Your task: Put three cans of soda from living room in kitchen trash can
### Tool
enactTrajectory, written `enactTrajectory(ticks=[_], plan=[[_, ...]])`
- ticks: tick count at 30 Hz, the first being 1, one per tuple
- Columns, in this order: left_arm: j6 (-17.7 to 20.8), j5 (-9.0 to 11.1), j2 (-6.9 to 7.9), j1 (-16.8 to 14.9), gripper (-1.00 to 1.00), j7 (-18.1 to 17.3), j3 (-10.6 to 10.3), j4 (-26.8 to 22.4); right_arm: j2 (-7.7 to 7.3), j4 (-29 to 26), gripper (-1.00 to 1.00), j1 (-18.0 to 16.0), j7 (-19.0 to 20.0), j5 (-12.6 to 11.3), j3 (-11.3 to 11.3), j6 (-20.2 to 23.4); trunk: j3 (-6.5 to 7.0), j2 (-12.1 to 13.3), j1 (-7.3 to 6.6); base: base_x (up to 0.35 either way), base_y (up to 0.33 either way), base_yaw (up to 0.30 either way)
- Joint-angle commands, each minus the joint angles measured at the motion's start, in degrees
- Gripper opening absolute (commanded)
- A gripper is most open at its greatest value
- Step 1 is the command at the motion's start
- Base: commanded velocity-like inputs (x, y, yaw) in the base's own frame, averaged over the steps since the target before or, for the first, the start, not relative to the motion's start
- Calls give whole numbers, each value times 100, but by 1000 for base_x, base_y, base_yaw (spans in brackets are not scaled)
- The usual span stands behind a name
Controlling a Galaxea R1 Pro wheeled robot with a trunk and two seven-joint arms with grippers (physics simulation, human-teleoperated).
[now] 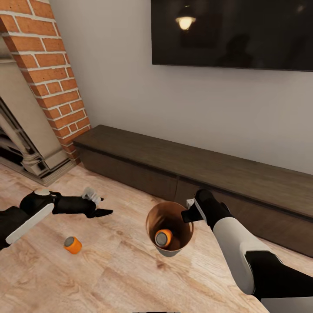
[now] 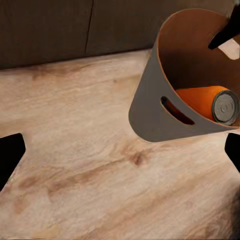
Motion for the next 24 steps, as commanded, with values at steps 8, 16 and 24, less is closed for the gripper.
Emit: enactTrajectory(ticks=[8,16,24], plan=[[-2100,-5,-399,1664,100,2263,1179,1102,-13,30,-100,21,14,-165,-13,23,1,0,-1,0,0,0],[-3713,-52,-982,1963,100,3085,1271,2677,-18,30,-100,61,-17,-140,-2,23,1,0,-1,0,0,0],[-4111,-59,-1184,1993,100,3178,1260,3113,-92,-4,-100,592,72,-134,-10,-723,1,0,-1,0,0,0]])
